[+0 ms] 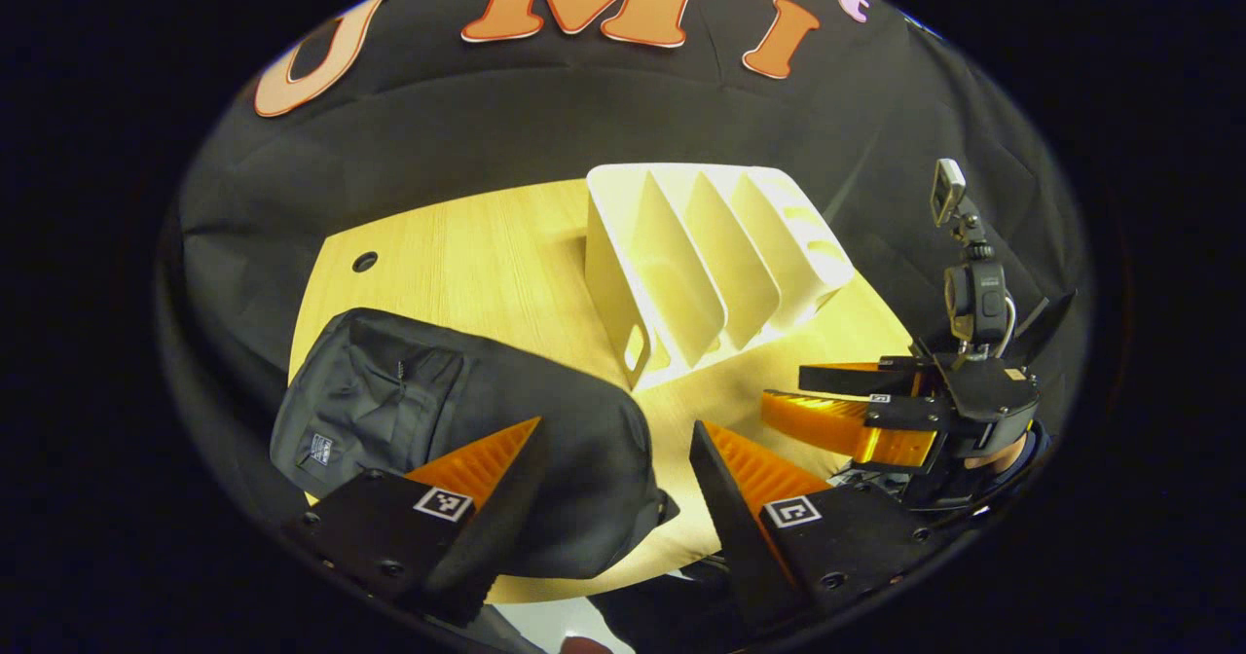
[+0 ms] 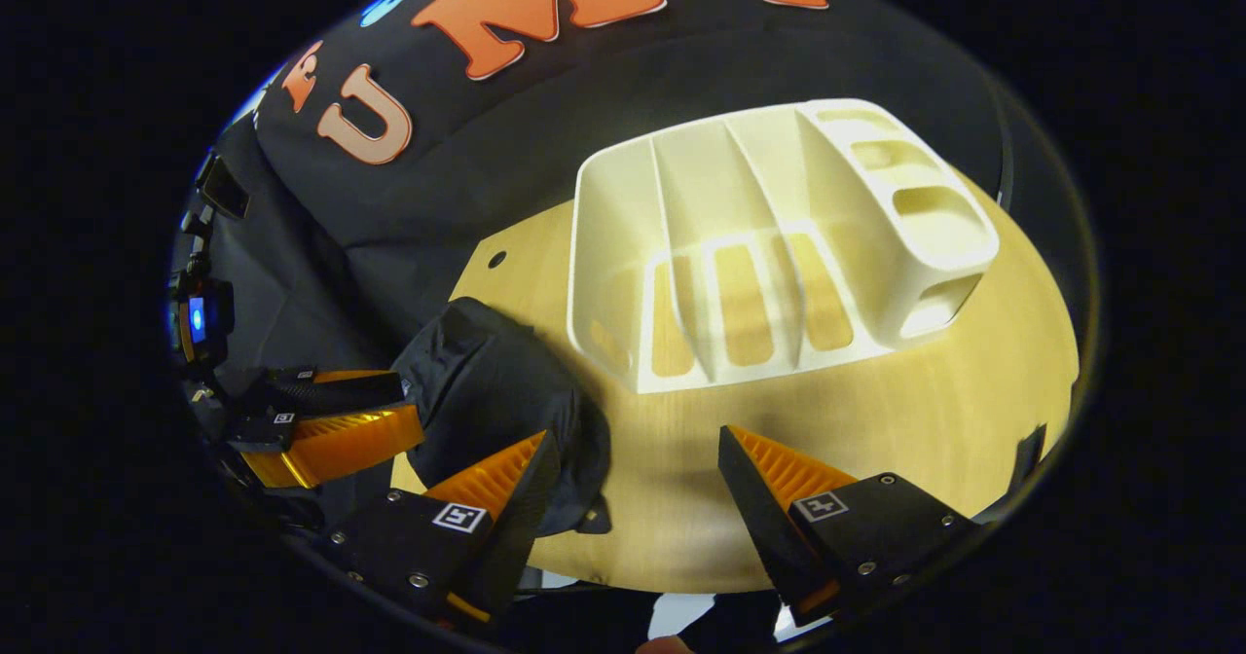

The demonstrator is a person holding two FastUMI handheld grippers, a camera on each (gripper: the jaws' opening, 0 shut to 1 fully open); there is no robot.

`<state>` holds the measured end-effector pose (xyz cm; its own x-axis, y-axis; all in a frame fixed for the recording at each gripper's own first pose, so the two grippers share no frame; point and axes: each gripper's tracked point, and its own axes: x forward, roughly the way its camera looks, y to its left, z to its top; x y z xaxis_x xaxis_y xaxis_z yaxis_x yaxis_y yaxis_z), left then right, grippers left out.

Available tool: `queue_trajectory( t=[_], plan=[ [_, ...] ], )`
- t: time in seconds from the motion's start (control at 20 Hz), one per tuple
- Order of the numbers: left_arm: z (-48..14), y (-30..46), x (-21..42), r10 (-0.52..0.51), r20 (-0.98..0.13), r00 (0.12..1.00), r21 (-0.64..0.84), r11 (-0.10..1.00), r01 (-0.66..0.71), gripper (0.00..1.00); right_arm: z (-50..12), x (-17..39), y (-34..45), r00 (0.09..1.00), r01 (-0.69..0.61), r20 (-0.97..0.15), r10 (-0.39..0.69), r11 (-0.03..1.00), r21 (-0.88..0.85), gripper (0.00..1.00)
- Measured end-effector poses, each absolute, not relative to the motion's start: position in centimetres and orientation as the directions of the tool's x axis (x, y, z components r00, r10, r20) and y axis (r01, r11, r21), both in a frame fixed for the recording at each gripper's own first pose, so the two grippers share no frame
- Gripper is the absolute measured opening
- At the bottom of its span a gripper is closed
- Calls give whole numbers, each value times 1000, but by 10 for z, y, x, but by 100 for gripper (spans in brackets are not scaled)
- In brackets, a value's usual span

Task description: Open the schoolbag, grab two books from the bookshelf and put them into the schoolbag.

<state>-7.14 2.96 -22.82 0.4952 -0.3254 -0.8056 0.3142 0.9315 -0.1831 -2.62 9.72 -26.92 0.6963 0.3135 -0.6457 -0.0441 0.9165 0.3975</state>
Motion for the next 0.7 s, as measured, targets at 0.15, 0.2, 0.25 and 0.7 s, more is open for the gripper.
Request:
queue_trajectory(
  t=[0.15, 0.2, 0.25, 0.7],
  plan=[
    [-206, 2, -64, -287, -748, 599, -136, 949, 284, 95, -234, -29, 48, 770, -64, -587, 250, 945, 319, 98],
    [-195, -10, -64, -283, -720, 634, -125, 951, 282, 97, -220, -28, 35, 794, -67, -564, 225, 956, 286, 98],
    [-186, -18, -61, -273, -691, 669, -113, 955, 273, 97, -206, -27, 23, 815, -76, -540, 208, 964, 255, 98],
    [-98, -78, -53, -192, -368, 910, -89, 981, 171, 99, -107, -40, -53, 949, -87, -295, 115, 991, 105, 98]
  ],
)
